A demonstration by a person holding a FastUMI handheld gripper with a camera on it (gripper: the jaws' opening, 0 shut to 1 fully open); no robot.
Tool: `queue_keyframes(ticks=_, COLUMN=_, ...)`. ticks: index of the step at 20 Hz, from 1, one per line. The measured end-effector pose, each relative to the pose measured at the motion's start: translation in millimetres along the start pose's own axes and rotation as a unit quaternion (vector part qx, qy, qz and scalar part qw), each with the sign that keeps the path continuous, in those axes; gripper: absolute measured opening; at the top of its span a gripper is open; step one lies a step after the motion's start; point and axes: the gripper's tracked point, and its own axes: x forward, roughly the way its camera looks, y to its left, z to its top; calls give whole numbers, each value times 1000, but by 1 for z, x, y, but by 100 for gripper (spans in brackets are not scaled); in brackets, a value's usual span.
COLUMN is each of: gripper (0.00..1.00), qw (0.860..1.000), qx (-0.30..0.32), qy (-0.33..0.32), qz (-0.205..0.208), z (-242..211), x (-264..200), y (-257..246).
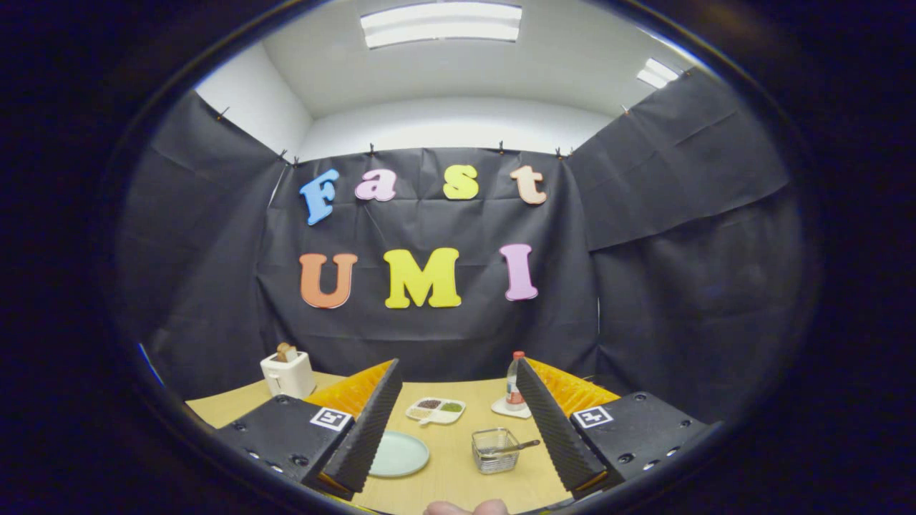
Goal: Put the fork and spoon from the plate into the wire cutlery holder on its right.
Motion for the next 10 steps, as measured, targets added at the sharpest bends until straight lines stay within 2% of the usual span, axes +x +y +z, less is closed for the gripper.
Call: queue_keyframes(ticks=10, gripper=96, qw=1000, qx=9, qy=12, qz=-2, z=-19, x=5, y=5)
